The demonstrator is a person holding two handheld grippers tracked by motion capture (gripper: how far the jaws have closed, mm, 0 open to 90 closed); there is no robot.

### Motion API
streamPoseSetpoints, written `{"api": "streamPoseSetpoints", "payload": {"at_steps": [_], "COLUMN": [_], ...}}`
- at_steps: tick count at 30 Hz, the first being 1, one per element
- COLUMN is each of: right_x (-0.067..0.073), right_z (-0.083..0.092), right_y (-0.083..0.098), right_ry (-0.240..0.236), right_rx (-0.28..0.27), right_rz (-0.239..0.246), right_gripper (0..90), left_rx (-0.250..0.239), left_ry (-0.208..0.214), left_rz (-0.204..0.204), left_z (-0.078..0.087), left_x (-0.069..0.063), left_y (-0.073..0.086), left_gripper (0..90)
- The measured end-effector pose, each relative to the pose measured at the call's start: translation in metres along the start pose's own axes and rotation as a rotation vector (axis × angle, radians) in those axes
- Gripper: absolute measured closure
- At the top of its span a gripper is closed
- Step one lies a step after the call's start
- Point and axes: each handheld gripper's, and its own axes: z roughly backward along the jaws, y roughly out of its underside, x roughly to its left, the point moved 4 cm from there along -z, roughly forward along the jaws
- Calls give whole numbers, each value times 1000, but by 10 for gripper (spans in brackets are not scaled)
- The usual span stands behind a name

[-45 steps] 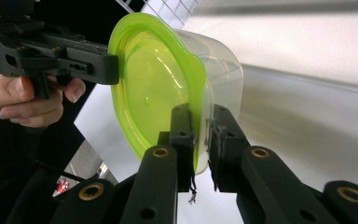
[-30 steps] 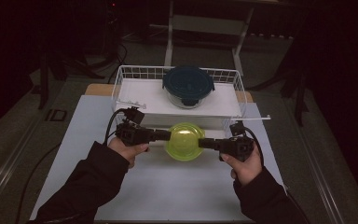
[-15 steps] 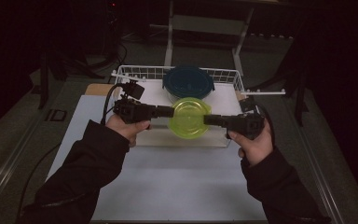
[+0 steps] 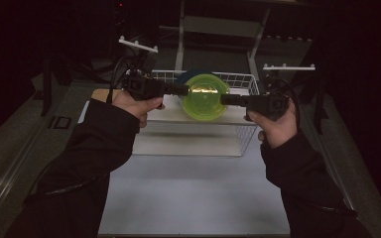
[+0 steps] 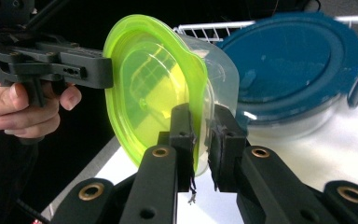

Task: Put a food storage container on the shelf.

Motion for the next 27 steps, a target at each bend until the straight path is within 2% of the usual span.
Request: {"api": "streamPoseSetpoints", "payload": {"at_steps": [6,11,17,18,21,23,27], "right_x": [-5,-13,-26,-29,-35,-37,-39], "right_z": [-2,-7,-19,-20,-23,-25,-27], "right_y": [-17,-29,-36,-37,-37,-38,-41], "right_ry": [22,43,71,74,78,90,80], "right_rx": [-12,3,14,18,24,28,29], "right_rz": [0,-15,-48,-56,-70,-68,-86], "right_gripper": [806,804,801,800,800,798,793], "left_rx": [-4,6,31,36,46,42,30], "left_ry": [-12,-16,-25,-28,-16,-8,2], "left_rz": [9,44,115,111,131,146,168], "left_z": [-4,-11,-24,-26,-31,-33,-35], "left_x": [5,15,30,31,38,41,47], "left_y": [-18,-27,-33,-34,-35,-35,-37], "left_gripper": [808,808,806,807,806,805,800]}}
